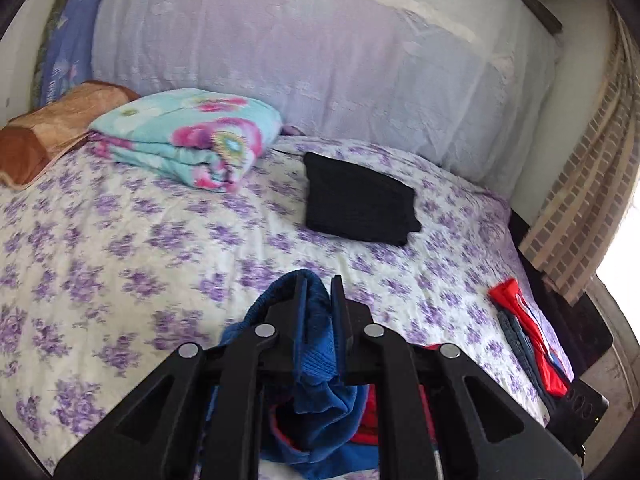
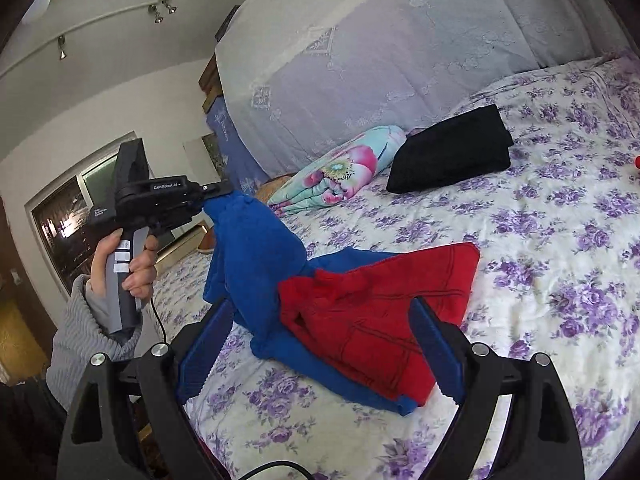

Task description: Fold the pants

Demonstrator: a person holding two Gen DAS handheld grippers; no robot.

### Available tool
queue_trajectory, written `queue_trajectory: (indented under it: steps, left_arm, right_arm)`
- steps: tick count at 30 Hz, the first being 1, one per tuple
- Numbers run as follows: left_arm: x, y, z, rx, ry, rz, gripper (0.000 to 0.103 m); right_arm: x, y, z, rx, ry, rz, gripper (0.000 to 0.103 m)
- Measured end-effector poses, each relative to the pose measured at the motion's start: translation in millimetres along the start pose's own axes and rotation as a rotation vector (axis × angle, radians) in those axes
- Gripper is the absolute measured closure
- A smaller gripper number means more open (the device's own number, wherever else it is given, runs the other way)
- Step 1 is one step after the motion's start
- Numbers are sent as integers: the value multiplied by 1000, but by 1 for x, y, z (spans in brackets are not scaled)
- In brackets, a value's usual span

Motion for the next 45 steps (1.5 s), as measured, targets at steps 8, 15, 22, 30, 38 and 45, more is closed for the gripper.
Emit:
queue_trajectory:
  steps: [8, 15, 22, 30, 38, 45]
  left_arm:
    - [25, -37, 193, 501, 41, -23, 96]
    - [35, -94, 103, 352, -194, 107, 95]
    - [44, -133, 134, 403, -127, 137, 95]
    - [71, -132, 158, 240, 89, 128, 72]
    - [40, -143, 131, 177, 0, 190, 59]
    - [-16, -132, 102, 47, 79, 209, 59]
  right_arm:
    - [-21, -12, -1, -46, -10, 71, 13]
    - [-43, -17, 38, 52, 13, 119, 13]
    - [-106, -28, 133, 434, 36, 213, 14]
    - [-230, -50, 218, 740, 11, 313, 33]
    - [-235, 5, 168, 380, 87, 295, 99]
    - [-212, 39, 134, 194, 138, 232, 101]
Point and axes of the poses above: each gripper's, at about its wrist camera, not at the fingertips, and x roughly against the way its jaws point, z to its left, y to its top, the point moved 9 cm from there along -x, roughly the way its jaws point, and after that the axes turned 1 degree about -z, right-handed, at the moved point
